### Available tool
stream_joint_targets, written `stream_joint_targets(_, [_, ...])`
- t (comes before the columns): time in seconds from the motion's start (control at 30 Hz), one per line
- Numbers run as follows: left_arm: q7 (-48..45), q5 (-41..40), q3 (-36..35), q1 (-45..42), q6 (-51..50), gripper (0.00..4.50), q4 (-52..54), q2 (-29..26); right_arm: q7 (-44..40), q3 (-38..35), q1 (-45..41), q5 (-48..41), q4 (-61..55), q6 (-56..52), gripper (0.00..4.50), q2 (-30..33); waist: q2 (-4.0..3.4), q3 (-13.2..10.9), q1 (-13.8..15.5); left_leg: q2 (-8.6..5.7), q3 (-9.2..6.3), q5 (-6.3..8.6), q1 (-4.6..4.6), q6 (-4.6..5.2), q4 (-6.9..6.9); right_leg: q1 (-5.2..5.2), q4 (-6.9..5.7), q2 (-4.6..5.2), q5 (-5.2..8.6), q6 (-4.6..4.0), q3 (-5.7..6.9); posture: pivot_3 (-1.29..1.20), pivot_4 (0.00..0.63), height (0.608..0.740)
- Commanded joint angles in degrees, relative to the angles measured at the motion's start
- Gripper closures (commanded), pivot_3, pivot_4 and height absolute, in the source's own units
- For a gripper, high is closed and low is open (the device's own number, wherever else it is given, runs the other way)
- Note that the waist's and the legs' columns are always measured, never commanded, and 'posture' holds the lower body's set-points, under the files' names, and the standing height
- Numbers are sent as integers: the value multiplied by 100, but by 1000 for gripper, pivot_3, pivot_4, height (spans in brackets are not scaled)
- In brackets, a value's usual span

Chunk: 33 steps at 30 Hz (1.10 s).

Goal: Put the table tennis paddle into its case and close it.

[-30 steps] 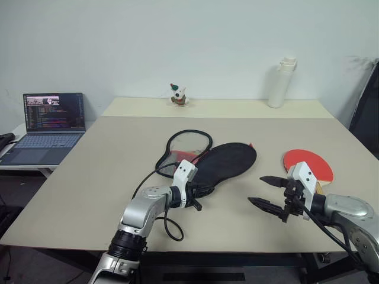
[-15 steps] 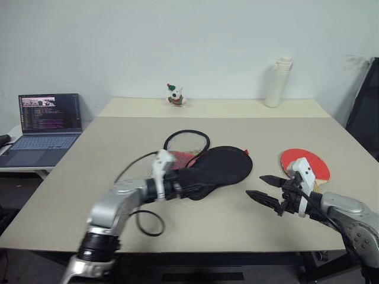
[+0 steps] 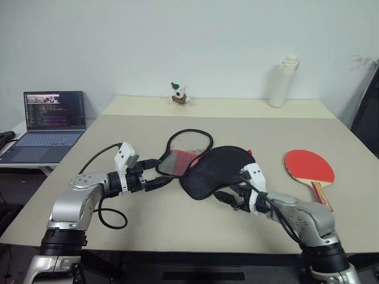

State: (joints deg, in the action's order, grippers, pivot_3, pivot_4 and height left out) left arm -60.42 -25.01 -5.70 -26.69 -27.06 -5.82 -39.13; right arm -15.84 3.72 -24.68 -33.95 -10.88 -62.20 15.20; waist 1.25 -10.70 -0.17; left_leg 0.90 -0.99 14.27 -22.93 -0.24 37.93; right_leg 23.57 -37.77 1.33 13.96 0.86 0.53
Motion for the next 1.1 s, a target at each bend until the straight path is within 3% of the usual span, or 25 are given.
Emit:
stream_joint_targets(0.03, [49, -34, -135, -66, 75, 46, 162, -85, 83, 28, -240, 109, 126, -50, 0, -179, 0, 0, -12, 0, 2, 0, 2, 0, 0, 0, -2, 0, 0, 0, 0, 0, 150, 740])
stream_joint_targets(0.2, [119, -43, -114, -88, 50, 46, 201, -66, 213, -64, -580, 225, 504, 227, 0, -811, 0, 0, -49, 7, 2, 0, 9, 0, 2, 1, -14, -7, 1, 2, 0, 0, 150, 740])
stream_joint_targets(0.47, [198, -45, -21, -155, 26, 46, 244, 23, 359, 55, -811, 674, 854, 537, 0, -1215, -1, 0, -94, 17, 3, 0, 3, 0, -1, 8, -15, -15, 2, -4, -1, 0, 150, 740])
stream_joint_targets(0.93, [288, -80, 63, -65, -14, 0, 445, 122, 456, -829, -928, 174, 708, -477, 4458, -1390, -2, -1, -116, 19, 3, 0, 3, 0, -3, 11, -18, -15, 2, -5, -2, 0, 150, 740])
stream_joint_targets(1.1, [296, -91, 47, 5, -43, 0, 531, 144, 303, -1103, -1017, -196, 356, -1195, 4458, -1110, -3, -1, -116, 18, 3, 0, 1, 0, -4, 11, -16, -15, 2, -6, -2, 0, 150, 740])
